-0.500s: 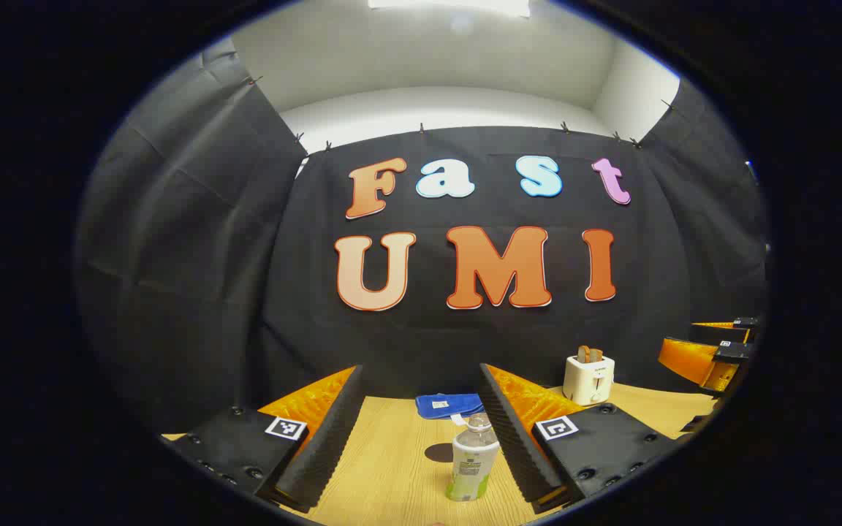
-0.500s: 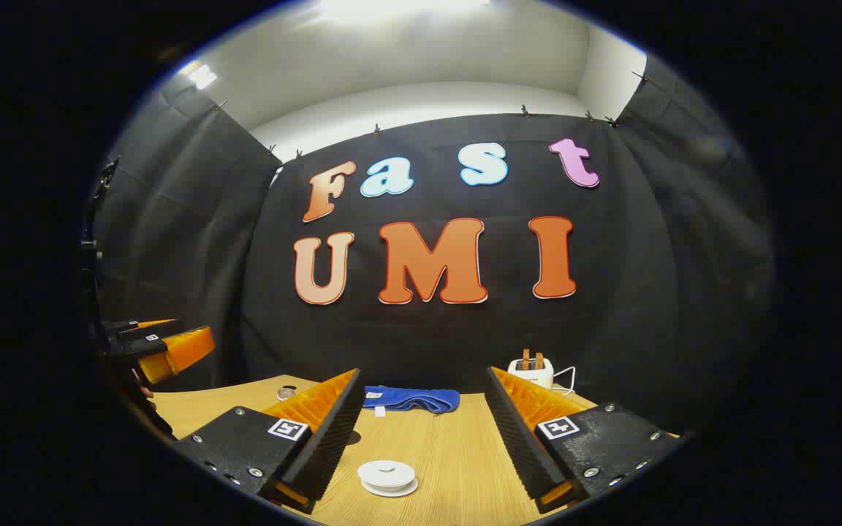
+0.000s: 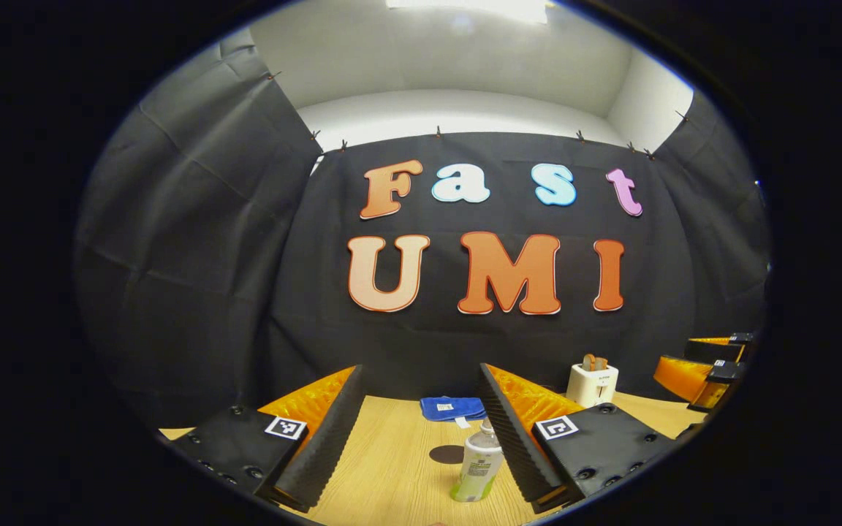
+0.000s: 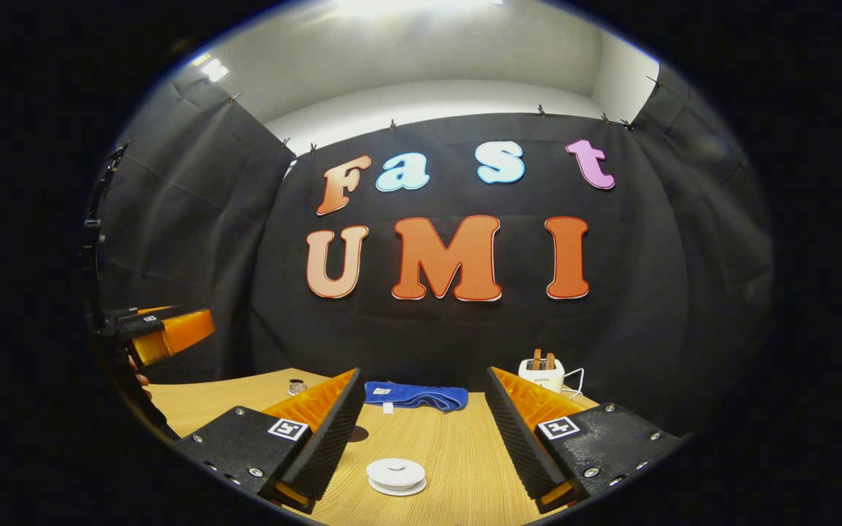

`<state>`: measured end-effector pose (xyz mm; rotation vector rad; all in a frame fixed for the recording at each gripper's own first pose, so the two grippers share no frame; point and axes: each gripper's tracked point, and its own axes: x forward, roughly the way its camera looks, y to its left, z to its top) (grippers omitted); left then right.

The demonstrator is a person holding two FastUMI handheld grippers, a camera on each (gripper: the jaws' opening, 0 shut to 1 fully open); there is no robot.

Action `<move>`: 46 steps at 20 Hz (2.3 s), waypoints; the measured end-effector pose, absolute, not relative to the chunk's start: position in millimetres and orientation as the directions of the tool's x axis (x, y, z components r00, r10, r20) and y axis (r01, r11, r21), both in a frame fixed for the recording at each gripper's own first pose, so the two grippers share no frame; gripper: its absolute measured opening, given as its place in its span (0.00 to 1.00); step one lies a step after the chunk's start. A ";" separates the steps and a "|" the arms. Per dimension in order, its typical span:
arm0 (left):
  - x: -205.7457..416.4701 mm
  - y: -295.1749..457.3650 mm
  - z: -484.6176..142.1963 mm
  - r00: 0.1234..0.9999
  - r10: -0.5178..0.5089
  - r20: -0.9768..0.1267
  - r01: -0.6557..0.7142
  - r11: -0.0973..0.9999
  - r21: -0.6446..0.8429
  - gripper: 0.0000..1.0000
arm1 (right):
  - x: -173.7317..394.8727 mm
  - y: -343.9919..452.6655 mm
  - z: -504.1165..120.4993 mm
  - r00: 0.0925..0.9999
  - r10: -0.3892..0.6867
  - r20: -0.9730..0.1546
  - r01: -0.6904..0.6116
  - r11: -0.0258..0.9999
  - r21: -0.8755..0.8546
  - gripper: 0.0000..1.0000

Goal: Open the teacup lid with one hand, grasp the water bottle and pour water into the teacup with the other hand; after pouring, place the water bottle on the coaster and then close the teacup lid.

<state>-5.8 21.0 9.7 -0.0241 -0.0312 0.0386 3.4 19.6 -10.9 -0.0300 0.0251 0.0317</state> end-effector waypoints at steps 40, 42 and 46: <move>-1.7 -17.9 -53.8 0.992 -0.078 -0.103 0.083 0.996 0.042 0.98 | 62.6 63.2 -223.3 0.868 0.115 -0.484 -0.189 0.976 -0.107 0.76; -2.2 -19.7 -56.4 0.990 -0.083 -0.113 0.088 0.995 0.043 0.98 | 63.8 59.8 -231.9 0.852 0.107 -0.512 -0.190 0.975 -0.114 0.71; -0.6 -25.4 -62.6 0.987 -0.093 -0.131 0.100 0.994 0.045 0.98 | 65.2 63.9 -236.2 0.836 0.126 -0.533 -0.209 0.973 -0.098 0.50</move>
